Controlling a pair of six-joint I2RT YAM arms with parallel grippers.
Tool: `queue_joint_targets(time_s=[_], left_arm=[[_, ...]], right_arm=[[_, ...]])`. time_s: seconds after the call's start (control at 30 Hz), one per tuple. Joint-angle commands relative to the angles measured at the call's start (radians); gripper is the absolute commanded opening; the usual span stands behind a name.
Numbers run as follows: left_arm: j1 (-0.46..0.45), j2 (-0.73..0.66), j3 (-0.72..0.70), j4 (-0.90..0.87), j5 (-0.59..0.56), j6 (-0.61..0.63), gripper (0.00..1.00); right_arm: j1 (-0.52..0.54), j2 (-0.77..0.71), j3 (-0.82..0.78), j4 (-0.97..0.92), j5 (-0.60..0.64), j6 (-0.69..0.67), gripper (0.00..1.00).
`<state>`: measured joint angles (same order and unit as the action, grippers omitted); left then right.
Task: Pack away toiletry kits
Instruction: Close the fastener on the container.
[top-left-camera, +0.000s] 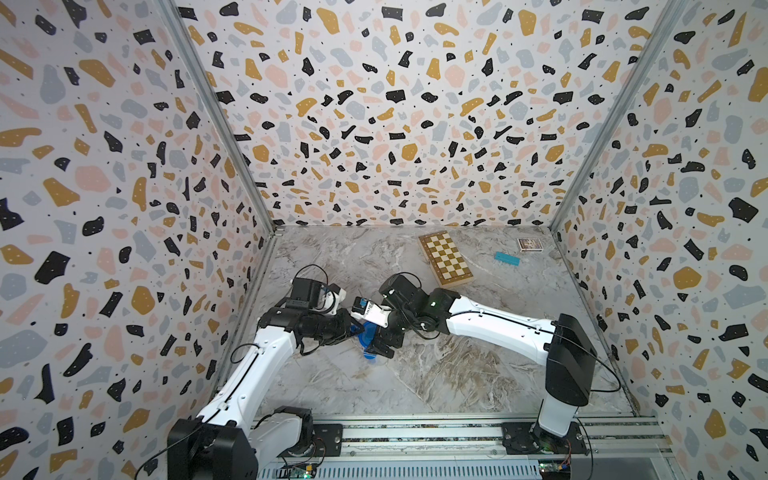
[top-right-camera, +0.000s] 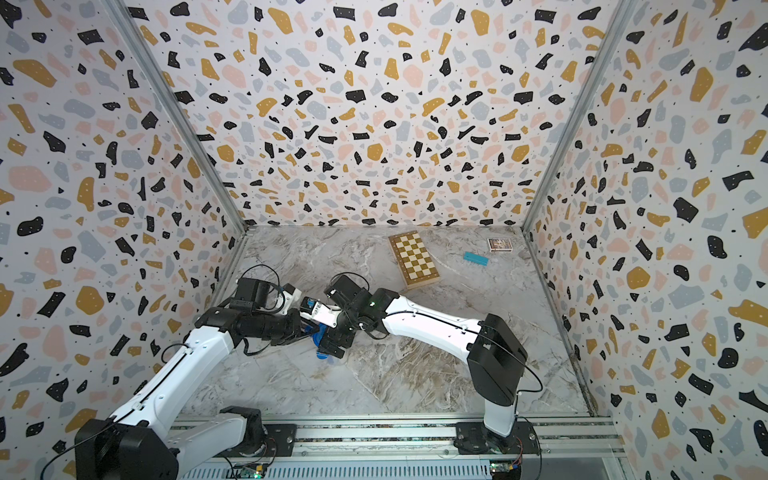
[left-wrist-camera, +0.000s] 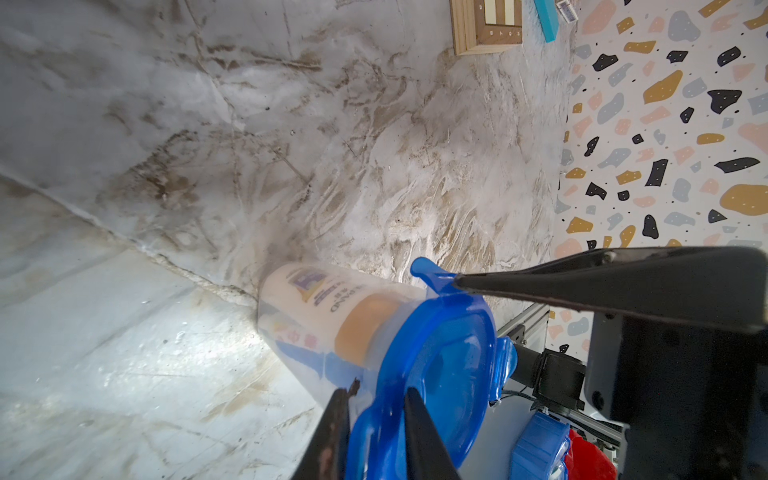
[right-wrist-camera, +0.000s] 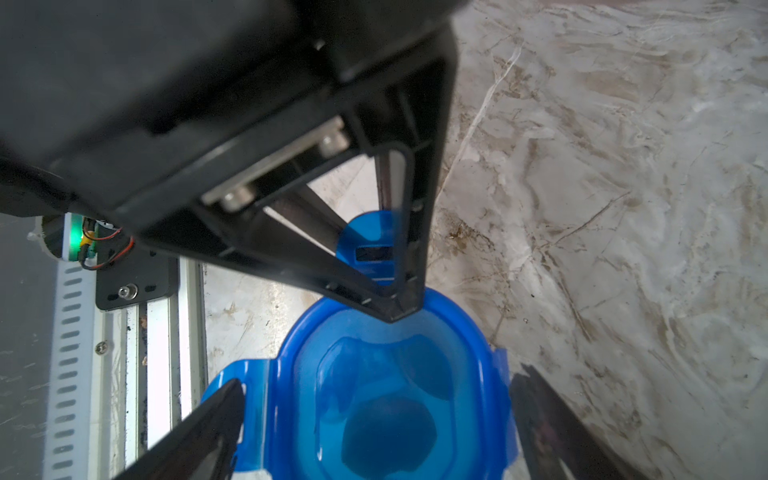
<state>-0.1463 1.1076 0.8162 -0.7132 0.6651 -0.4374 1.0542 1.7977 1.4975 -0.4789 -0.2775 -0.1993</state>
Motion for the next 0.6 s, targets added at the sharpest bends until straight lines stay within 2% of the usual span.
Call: queue_joint_targets(time_s=[0.0,0.57], left_arm=[[-0.009,0.032,-0.025,-0.066,-0.078,0.009,0.22],[-0.009,0.034,-0.025,-0.065,-0.073,0.011,0.22]], right_arm=[[0.007,0.021,0.013,-0.067,-0.025,-0.028,1.0],[0.02,0.083,0.042,-0.097,0.002,-0.031,1.0]])
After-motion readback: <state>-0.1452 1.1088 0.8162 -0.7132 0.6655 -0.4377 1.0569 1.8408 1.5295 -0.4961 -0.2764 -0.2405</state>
